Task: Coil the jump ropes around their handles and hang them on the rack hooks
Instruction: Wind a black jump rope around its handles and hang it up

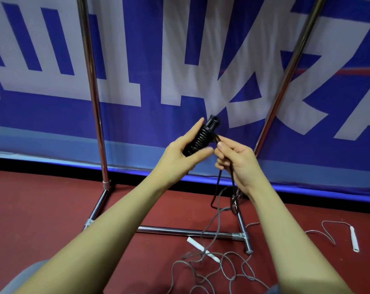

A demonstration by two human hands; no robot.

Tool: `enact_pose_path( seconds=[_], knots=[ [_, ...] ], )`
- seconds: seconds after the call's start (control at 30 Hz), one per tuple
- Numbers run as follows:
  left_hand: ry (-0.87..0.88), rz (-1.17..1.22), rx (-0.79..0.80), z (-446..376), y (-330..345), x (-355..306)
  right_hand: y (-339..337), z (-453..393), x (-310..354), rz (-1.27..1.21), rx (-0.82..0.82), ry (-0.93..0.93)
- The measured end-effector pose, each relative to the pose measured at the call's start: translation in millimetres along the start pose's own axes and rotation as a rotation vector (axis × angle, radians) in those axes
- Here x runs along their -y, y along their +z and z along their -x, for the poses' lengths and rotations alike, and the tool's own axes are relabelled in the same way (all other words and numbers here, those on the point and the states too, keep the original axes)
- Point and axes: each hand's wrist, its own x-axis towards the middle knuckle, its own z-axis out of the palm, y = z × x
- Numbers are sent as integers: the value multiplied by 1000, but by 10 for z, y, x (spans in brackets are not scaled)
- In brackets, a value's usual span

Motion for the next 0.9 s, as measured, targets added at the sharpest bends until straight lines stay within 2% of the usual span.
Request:
enact_pose_path(
  seconds=[0.27, 0.33, 0.47, 0.6, 0.7, 0.8, 0.9],
  knots=[
    [191, -445, -162, -76, -41, 30, 88, 16, 12, -76, -34, -39],
    [226, -476, -193, -71, -76, 17, 84, 14, 5, -85, -19, -49],
    [155, -306, -247, -35, -35, -1, 112, 4, -49, -66, -11, -44],
    [57, -30, -176, -27, 1, -96, 155, 8, -64, -63, -9, 3],
    [36, -16, -106, -38, -34, -88, 168, 18, -61, -72, -46, 0],
    [158, -227, -97, -39, -58, -15, 163, 19, -60, -81, -120, -15],
    [215, -547, -187, -66, -60, 24, 178, 9, -48, -29, -160, -45]
  ],
)
